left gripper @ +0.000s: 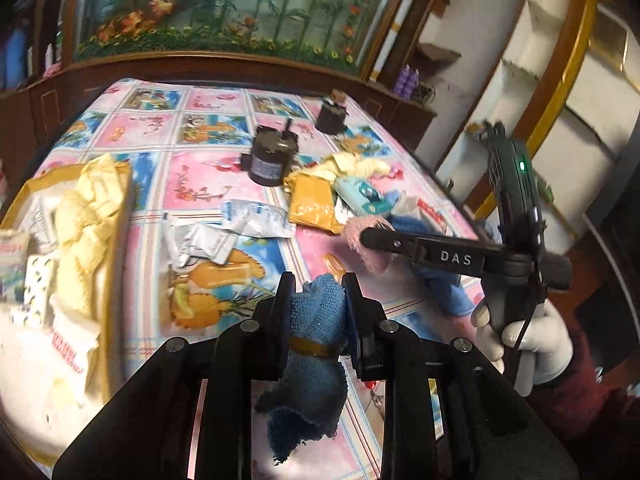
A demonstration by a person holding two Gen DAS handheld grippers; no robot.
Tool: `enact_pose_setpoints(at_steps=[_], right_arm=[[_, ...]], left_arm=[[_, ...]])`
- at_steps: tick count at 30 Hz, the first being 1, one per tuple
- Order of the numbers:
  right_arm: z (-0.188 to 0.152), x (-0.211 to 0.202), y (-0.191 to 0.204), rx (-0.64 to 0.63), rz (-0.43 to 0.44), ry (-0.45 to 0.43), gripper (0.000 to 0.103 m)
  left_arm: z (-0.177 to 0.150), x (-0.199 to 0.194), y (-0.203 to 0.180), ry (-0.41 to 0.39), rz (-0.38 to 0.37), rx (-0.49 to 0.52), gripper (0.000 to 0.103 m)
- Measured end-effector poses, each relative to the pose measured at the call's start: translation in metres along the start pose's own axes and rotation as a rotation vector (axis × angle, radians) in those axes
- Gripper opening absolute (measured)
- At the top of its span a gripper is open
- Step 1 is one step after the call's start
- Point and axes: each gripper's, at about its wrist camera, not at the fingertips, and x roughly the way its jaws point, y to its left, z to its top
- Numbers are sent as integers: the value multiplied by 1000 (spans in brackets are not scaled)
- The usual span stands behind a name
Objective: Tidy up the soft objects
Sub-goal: 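Carry both to the box and release the blue towel from the left gripper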
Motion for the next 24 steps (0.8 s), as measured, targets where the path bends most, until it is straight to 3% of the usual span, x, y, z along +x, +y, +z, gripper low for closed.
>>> enact_pose_setpoints(at_steps=[4, 13, 24], right_arm=[[-1, -8, 15, -19, 37, -12, 33], [-4, -4, 77, -116, 117, 11, 32], [-19, 33, 167, -255, 219, 104, 32]], left_arm=[[-6, -34, 27, -52, 27, -76, 23], [-31, -87, 111, -142, 207, -276, 23], [-53, -98, 179, -153, 348, -415, 23]])
